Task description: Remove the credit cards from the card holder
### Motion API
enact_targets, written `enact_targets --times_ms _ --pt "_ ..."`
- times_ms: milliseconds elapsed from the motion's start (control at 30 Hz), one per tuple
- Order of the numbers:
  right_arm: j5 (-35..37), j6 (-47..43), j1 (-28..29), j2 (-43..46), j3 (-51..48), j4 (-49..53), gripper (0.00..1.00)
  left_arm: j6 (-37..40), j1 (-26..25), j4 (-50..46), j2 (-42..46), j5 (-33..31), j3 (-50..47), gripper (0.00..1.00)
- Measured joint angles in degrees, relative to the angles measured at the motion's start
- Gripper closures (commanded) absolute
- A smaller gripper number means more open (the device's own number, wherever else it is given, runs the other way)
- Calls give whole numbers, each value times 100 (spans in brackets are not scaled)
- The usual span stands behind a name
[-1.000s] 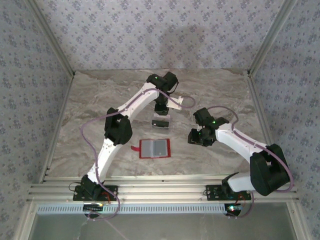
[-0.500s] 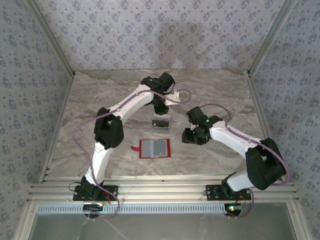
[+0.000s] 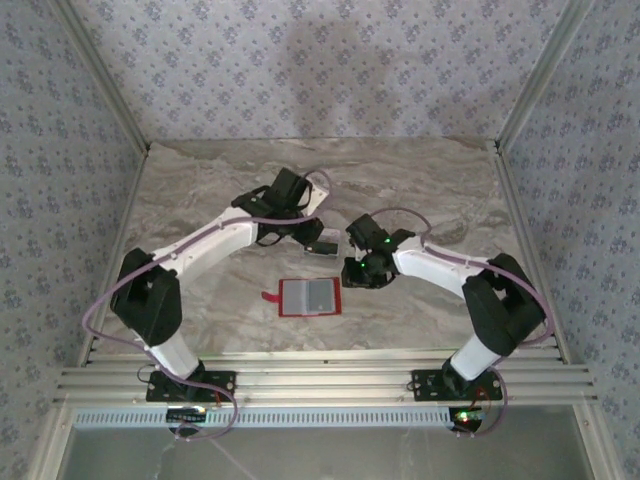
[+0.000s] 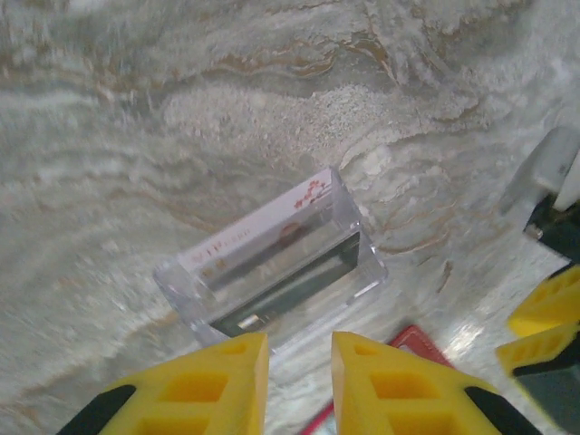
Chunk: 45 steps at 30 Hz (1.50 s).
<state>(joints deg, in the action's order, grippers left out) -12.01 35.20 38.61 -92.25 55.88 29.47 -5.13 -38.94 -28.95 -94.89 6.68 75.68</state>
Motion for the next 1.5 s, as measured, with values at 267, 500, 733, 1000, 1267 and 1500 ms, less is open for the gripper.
enact_targets --times_ms 267,500,733,1000,1267,1500 --pt "-140 15 188 -516 284 -190 89 -1808 4 975 942 -109 -1637 67" --pt "-236 15 258 -837 415 -267 92 -2894 4 1755 1864 -59 -2610 64" --pt "-238 15 269 -986 444 -295 92 -3488 -9 1733 1770 155 -2618 66" --pt "-236 15 280 -1001 446 -302 93 -4256 -109 2133 1366 546 -2966 70" --pt "-238 37 280 -1001 424 -339 93 -5001 -319 2756 695 1097 -3185 73" --pt "-238 79 280 -997 415 -354 93 -5504 -472 3235 92 1609 -3195 81"
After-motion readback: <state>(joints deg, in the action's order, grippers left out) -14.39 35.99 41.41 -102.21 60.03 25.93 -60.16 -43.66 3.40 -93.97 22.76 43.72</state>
